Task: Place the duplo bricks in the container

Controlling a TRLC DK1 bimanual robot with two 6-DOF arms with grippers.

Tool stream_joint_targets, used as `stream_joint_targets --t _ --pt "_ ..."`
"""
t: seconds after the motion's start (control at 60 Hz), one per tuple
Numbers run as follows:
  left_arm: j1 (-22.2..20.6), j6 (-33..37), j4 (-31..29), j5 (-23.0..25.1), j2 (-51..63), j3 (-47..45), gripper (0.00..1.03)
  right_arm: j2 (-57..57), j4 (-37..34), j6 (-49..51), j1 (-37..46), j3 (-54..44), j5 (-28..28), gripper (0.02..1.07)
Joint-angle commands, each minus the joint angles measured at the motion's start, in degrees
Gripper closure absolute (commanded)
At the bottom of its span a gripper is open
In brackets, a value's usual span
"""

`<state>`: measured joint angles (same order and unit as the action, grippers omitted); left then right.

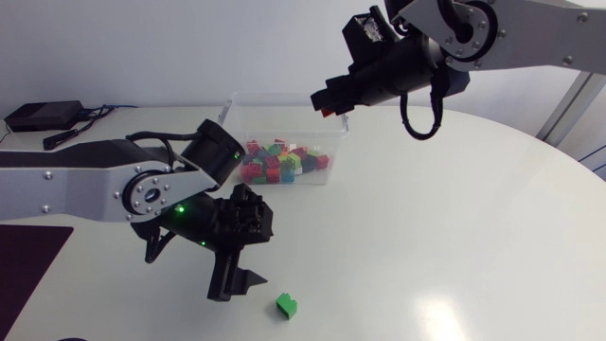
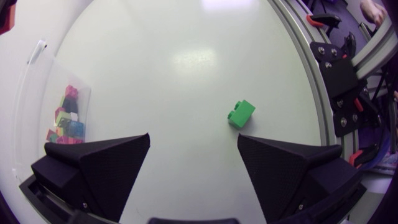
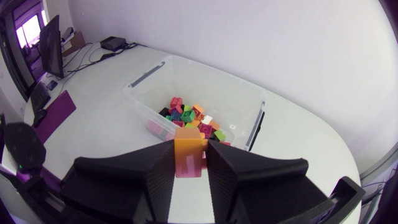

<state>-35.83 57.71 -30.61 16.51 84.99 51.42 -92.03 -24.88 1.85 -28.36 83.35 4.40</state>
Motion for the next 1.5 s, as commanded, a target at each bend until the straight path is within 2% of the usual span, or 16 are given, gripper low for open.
stream_joint_targets --t 0.0,0.233,0.55,0.6,0.683,0.9,1.017,1.15,1.483 --pt "-2.5 3.1 -0.9 -0.4 0.5 -1.5 0.07 -1.3 2.0 -2.1 0.7 1.4 0.3 0.81" --pt "-8.0 5.0 -1.4 -2.1 5.4 -1.9 0.1 -2.9 5.4 -3.7 1.1 2.3 0.3 0.81" --pt "-11.0 6.8 -1.5 -2.5 10.5 -0.2 0.12 -4.7 9.8 -4.9 2.9 2.5 2.6 0.81" --pt "-11.7 7.1 -1.4 -2.5 11.2 -0.2 0.16 -5.2 10.6 -5.1 3.2 2.5 2.7 0.81" --pt "-12.4 7.1 -1.3 -2.5 11.8 0.3 0.16 -5.9 11.9 -5.5 3.7 2.3 2.8 0.81" --pt "-12.6 6.8 -1.4 -2.2 12.9 0.3 0.43 -8.2 15.3 -5.5 4.2 2.1 2.9 0.81" --pt "-13.2 6.4 -1.6 -2.2 14.8 0.4 0.46 -9.3 15.6 -5.5 4.3 3.0 3.0 0.81" --pt "-13.9 6.4 -2.3 -2.2 15.6 1.4 0.65 -10.3 15.4 -5.5 4.5 3.8 3.2 0.81" --pt "-15.4 4.9 -5.2 -2.0 18.3 4.0 0.66 -12.6 15.6 -5.5 4.5 5.9 3.2 0.8"
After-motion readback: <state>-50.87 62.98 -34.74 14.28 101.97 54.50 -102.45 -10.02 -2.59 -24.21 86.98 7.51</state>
